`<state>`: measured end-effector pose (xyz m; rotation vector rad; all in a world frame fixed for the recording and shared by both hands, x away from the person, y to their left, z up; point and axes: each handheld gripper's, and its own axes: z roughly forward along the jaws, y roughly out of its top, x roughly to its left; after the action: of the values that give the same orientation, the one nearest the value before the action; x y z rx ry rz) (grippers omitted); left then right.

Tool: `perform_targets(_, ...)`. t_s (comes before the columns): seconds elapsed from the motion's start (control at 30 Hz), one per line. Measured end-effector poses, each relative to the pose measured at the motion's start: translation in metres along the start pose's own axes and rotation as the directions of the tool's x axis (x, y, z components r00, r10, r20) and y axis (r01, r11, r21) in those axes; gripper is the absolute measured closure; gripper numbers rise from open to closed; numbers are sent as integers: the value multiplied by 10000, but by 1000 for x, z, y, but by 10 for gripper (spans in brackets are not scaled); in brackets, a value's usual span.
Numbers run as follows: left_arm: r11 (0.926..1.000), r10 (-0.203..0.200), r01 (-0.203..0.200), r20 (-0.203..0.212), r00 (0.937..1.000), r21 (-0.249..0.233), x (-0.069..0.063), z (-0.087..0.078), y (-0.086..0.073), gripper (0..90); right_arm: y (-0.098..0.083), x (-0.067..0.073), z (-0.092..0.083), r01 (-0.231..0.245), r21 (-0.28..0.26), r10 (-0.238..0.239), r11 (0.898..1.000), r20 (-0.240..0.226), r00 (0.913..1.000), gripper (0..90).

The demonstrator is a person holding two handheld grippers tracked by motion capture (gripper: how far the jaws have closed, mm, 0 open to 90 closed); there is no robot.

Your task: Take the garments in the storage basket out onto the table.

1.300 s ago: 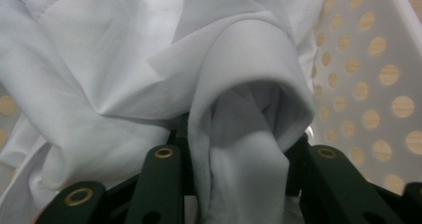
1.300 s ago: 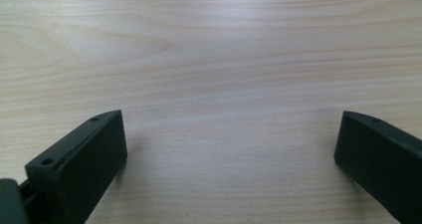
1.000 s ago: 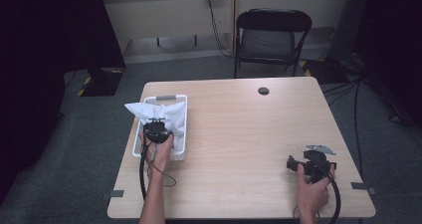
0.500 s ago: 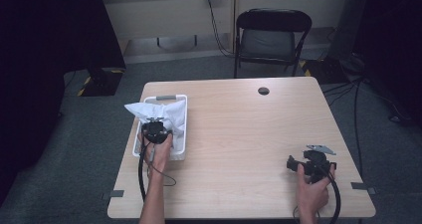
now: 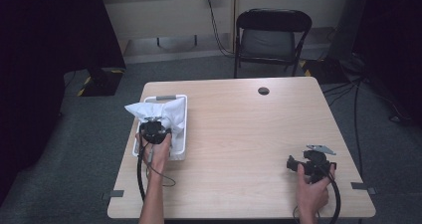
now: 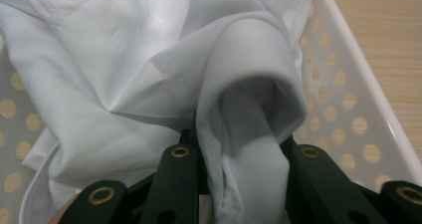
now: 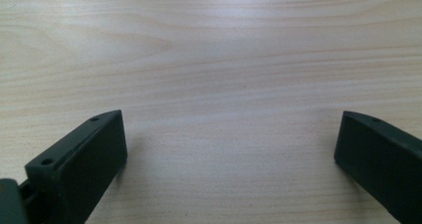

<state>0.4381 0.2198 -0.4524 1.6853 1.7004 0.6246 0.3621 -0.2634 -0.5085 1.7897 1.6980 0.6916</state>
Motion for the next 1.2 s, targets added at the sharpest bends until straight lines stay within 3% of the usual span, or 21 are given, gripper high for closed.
perform_targets(0.53, 9977, -26, 42, 238, 9997, -679, -2, -16, 2, 746, 0, 0, 0, -12, 5, 12, 10000, -2, 10000, 0)
perform_targets(1.2, 9832, -131, 230, 554, 9984, -1811, -6, -45, 2, 740, 0, 0, 0, -11, 5, 11, 10000, -3, 10000, 0)
